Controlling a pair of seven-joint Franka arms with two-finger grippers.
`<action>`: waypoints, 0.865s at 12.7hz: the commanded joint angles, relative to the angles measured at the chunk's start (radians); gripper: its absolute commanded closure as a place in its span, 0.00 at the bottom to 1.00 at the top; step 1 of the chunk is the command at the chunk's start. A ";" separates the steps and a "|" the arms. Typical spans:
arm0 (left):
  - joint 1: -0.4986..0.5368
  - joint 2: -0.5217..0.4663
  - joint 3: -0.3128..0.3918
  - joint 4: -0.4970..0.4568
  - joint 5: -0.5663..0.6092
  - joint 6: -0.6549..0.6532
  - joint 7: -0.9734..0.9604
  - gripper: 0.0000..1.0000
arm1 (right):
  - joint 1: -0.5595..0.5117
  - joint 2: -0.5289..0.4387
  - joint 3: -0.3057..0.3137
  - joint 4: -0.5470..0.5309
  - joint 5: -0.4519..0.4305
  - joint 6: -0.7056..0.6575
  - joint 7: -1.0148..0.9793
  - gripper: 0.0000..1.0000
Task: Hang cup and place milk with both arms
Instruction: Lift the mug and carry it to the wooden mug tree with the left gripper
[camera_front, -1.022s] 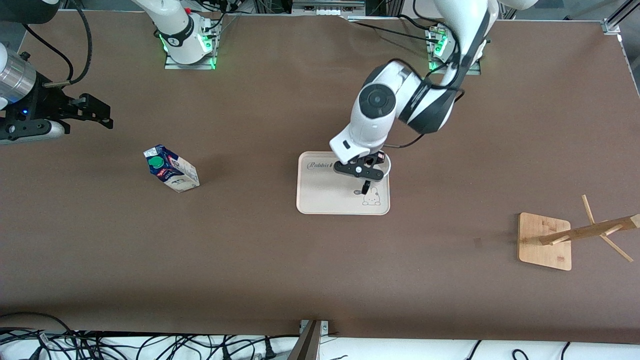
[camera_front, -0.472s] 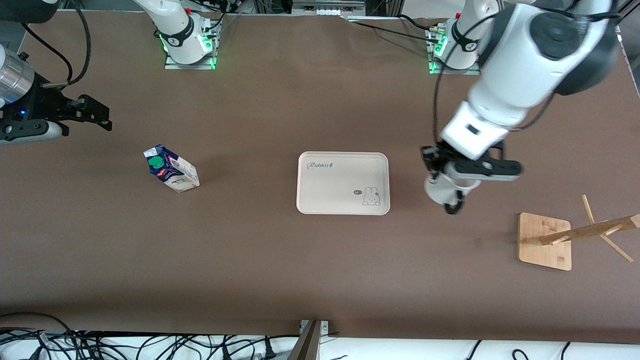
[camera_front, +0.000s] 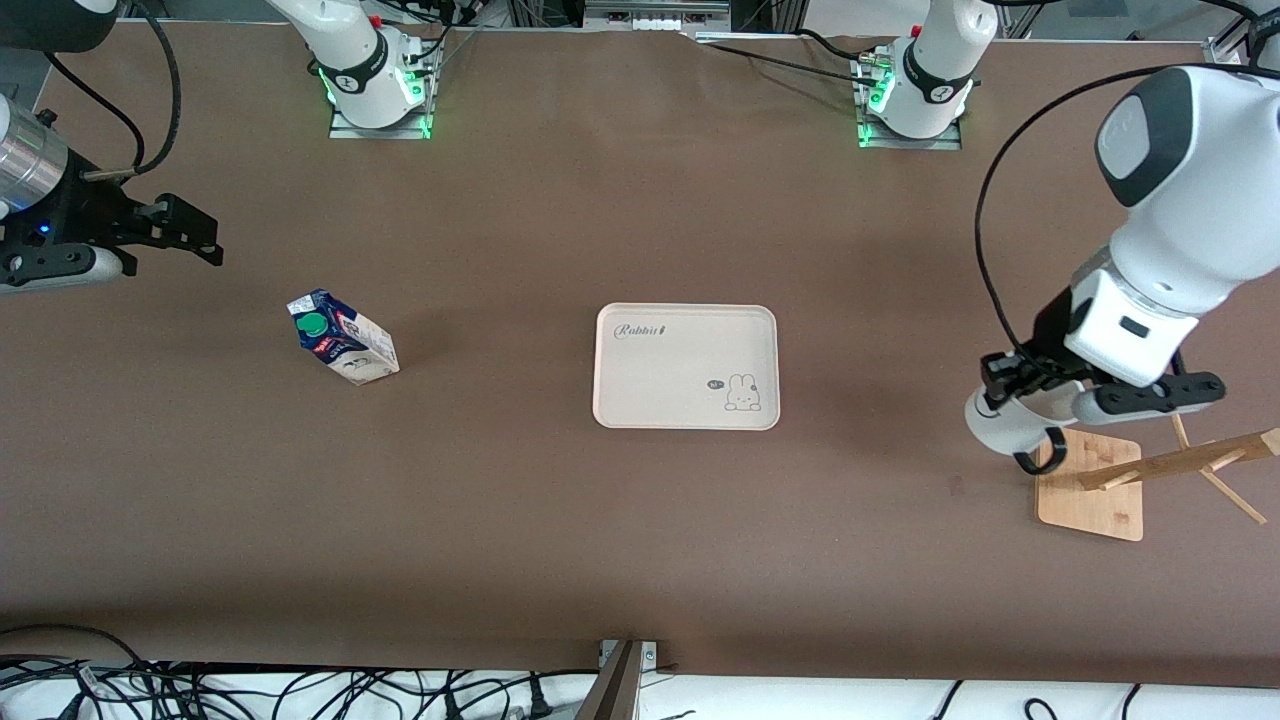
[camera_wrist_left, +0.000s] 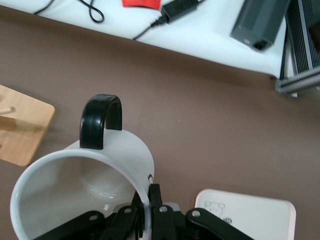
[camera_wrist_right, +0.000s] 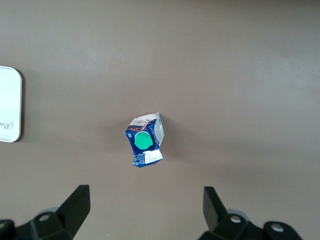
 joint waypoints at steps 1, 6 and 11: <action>0.027 -0.001 0.044 0.001 -0.025 0.023 0.021 1.00 | -0.023 0.002 0.019 0.011 -0.009 0.002 0.001 0.00; 0.064 0.020 0.208 0.001 -0.366 0.024 0.228 1.00 | -0.022 0.002 0.021 0.011 -0.009 0.005 0.001 0.00; 0.066 0.026 0.239 0.001 -0.473 0.023 0.222 1.00 | -0.019 0.002 0.021 0.011 -0.010 0.005 0.002 0.00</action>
